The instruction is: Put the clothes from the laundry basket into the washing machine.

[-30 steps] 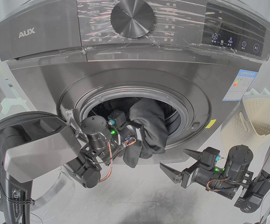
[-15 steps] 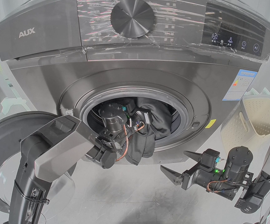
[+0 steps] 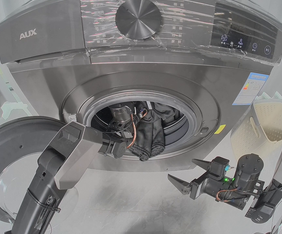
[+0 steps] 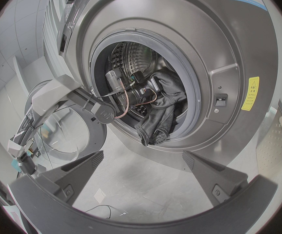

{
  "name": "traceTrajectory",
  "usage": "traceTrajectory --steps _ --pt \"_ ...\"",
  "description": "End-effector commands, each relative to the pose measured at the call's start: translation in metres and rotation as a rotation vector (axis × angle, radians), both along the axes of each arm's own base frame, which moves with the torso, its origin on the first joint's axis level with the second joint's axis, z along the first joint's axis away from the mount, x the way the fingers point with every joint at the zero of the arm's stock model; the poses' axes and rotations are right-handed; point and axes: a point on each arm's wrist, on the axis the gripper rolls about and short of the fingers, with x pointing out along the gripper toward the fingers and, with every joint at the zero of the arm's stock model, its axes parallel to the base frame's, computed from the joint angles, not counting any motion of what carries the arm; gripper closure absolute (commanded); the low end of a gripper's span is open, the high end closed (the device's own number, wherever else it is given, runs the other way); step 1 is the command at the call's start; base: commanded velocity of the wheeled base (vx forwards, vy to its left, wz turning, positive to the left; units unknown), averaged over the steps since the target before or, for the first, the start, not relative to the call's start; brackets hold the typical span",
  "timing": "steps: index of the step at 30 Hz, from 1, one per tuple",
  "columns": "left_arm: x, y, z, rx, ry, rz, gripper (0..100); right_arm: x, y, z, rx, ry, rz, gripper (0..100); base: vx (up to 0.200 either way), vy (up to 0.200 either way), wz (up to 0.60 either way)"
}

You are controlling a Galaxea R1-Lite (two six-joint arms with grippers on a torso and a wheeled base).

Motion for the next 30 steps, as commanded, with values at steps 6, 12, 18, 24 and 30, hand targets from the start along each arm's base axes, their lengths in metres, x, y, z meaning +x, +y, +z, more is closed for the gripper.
traceTrajectory --steps 6,12,18,24,30 --pt "-0.027 0.019 -0.020 0.072 0.238 0.005 0 0.000 0.000 -0.001 -0.005 0.005 0.001 0 0.000 0.000 0.00" --pt "-0.052 0.020 -0.014 0.113 0.320 -0.063 0 0.000 0.000 -0.001 -0.005 0.005 0.001 0 0.000 0.000 0.00" --pt "-0.064 0.015 -0.035 0.172 0.393 -0.110 0 0.000 0.000 -0.001 -0.004 0.004 0.001 0 0.000 0.000 0.00" --pt "-0.069 0.015 -0.064 0.255 0.446 -0.129 0 0.000 0.001 -0.001 -0.002 0.001 0.001 0 0.000 0.000 0.00" --pt "-0.068 0.014 -0.085 0.305 0.470 -0.129 0 0.000 0.000 0.000 0.000 -0.001 0.001 0 0.000 0.000 0.00"
